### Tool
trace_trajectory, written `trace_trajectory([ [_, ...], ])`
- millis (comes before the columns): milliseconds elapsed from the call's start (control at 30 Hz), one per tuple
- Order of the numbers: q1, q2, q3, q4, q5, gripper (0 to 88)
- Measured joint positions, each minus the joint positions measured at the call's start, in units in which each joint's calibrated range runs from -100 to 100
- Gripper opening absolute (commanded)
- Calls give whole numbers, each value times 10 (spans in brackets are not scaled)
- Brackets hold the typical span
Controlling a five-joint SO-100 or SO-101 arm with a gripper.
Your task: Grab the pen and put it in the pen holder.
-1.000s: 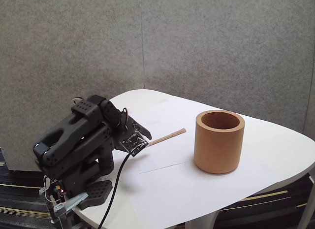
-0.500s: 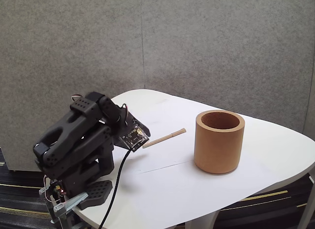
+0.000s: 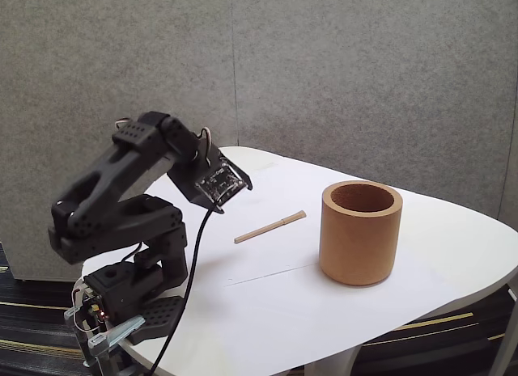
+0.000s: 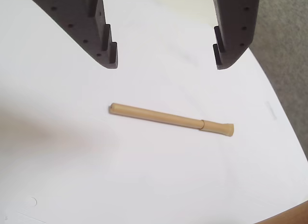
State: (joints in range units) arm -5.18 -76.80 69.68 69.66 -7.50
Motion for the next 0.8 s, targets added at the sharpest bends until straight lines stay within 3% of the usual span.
trace_trajectory([
  [400, 15, 400, -351, 3, 0, 279],
  [633, 27, 540, -436, -7, -1, 278],
  [800, 19, 614, -483, -29, -55, 278],
])
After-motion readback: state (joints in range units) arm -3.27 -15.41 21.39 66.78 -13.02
